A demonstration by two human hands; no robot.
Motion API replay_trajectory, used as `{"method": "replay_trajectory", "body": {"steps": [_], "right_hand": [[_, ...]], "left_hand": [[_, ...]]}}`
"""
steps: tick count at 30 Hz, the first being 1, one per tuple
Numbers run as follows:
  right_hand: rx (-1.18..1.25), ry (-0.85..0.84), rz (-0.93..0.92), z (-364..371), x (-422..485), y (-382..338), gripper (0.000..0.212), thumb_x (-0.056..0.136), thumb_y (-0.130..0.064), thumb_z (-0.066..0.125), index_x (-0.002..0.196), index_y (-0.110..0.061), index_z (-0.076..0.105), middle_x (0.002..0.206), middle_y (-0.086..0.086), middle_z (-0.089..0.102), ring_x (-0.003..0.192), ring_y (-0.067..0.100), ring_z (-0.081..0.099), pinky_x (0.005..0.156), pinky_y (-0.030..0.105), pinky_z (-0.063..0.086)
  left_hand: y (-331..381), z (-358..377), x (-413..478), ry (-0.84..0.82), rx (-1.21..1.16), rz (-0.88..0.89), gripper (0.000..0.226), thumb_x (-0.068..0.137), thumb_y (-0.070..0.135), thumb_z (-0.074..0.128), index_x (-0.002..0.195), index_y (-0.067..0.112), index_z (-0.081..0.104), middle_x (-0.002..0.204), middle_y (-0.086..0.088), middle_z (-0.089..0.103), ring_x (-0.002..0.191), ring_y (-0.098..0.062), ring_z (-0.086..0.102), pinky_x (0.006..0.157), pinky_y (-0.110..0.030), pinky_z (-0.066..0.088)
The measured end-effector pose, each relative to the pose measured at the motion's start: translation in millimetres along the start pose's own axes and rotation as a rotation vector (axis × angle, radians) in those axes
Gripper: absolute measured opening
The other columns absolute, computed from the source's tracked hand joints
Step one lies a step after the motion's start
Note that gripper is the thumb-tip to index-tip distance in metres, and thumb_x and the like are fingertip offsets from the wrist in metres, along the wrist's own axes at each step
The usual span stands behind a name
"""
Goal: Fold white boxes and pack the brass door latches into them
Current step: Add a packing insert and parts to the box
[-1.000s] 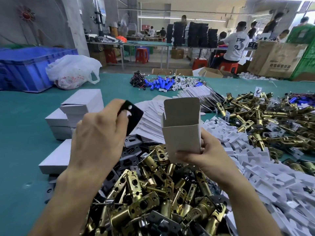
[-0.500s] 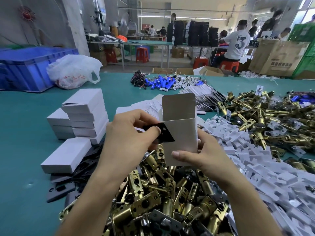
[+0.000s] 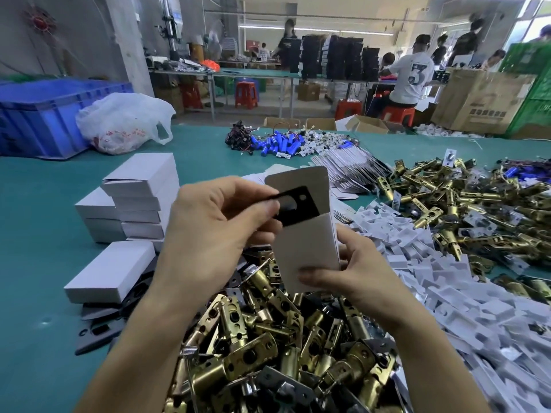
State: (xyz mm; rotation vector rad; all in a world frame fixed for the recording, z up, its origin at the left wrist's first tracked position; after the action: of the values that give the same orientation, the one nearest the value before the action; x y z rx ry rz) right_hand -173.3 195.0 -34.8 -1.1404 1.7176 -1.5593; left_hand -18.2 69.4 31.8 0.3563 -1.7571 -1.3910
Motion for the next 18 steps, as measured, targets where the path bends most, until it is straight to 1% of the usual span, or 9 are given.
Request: {"method": "replay_trajectory", "body": {"steps": [3,5,6,8,10,12,15,16,18], "right_hand": [[-0.009,-0.034,-0.028,-0.9,0.0,-0.5,0.052,0.07,0.011,0.08,0.114,-0.014,0.065,0.099,0.01,0.074,0.092,0.026,0.071,0.073,0.035,0.061],[-0.013,-0.048,-0.035,0.2,0.1,-0.1,0.053,0.071,0.01,0.08,0.115,-0.014,0.064,0.101,0.007,0.073,0.094,0.023,0.071,0.072,0.031,0.06],[-0.013,-0.048,-0.04,0.7,0.2,-0.4,0.053,0.071,0.009,0.081,0.115,-0.015,0.064,0.102,0.007,0.073,0.094,0.022,0.07,0.072,0.031,0.059],[-0.001,-0.037,-0.053,1.6,0.7,-1.8,0.054,0.071,0.008,0.081,0.115,-0.016,0.064,0.102,0.006,0.073,0.095,0.022,0.07,0.07,0.029,0.059],[0.029,-0.016,-0.063,1.6,1.0,-2.7,0.053,0.071,0.009,0.081,0.114,-0.016,0.064,0.098,0.003,0.074,0.088,0.016,0.071,0.064,0.023,0.056],[0.063,0.005,-0.059,1.6,0.7,-3.0,0.051,0.07,0.011,0.08,0.111,-0.015,0.064,0.093,0.001,0.075,0.079,0.008,0.071,0.058,0.017,0.052],[0.076,0.006,-0.055,2.3,0.3,-2.9,0.052,0.07,0.01,0.081,0.113,-0.015,0.063,0.094,0.003,0.076,0.08,0.01,0.072,0.059,0.018,0.053],[0.079,0.001,-0.054,2.1,0.3,-2.7,0.053,0.07,0.009,0.081,0.114,-0.015,0.063,0.095,0.005,0.076,0.083,0.013,0.072,0.061,0.02,0.054],[0.08,-0.019,-0.051,1.8,0.6,-2.1,0.056,0.071,0.007,0.082,0.118,-0.017,0.064,0.098,0.009,0.075,0.089,0.022,0.073,0.066,0.026,0.058]], "left_hand": [[10.0,-3.0,-1.2,0.083,0.147,0.215,0.013,0.082,0.023,0.077,0.086,0.036,0.075,0.076,0.015,0.075,0.058,-0.003,0.067,0.051,-0.013,0.051],[13.4,-1.4,-1.8,0.119,0.297,0.341,0.021,0.086,0.022,0.078,0.089,0.042,0.071,0.077,0.026,0.071,0.062,0.006,0.062,0.056,-0.008,0.047],[13.8,0.2,-2.0,0.125,0.341,0.376,0.022,0.086,0.022,0.076,0.09,0.043,0.07,0.079,0.028,0.07,0.065,0.006,0.061,0.058,-0.008,0.046],[13.0,2.6,-2.2,0.109,0.378,0.424,0.019,0.087,0.024,0.075,0.093,0.042,0.07,0.08,0.026,0.07,0.067,0.001,0.058,0.058,-0.007,0.04],[12.4,4.7,-2.3,0.066,0.402,0.474,0.017,0.086,0.026,0.075,0.096,0.04,0.071,0.083,0.025,0.067,0.069,-0.002,0.055,0.059,-0.008,0.037],[10.5,6.7,-1.8,0.032,0.446,0.503,0.015,0.085,0.026,0.076,0.096,0.036,0.072,0.087,0.023,0.062,0.074,0.002,0.055,0.062,-0.007,0.036],[2.2,8.8,-0.3,0.055,0.529,0.475,0.014,0.085,0.024,0.076,0.097,0.029,0.077,0.087,0.02,0.058,0.077,0.008,0.053,0.068,-0.007,0.036],[-1.9,9.7,0.3,0.071,0.561,0.459,0.013,0.086,0.023,0.076,0.098,0.028,0.079,0.086,0.018,0.057,0.079,0.006,0.053,0.069,-0.01,0.039],[-9.4,12.6,1.2,0.096,0.607,0.405,0.013,0.088,0.022,0.077,0.099,0.028,0.08,0.088,0.013,0.055,0.085,-0.004,0.055,0.072,-0.026,0.047]]}}
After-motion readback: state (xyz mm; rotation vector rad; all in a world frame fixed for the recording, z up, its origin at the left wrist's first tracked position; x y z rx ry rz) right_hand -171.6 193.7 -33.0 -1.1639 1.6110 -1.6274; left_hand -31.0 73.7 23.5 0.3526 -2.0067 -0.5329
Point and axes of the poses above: each hand's wrist, its own x-axis towards the middle knuckle, its own z-axis out of the palm, y = z × x, the point moved 2 cm from there along x, towards the middle knuckle
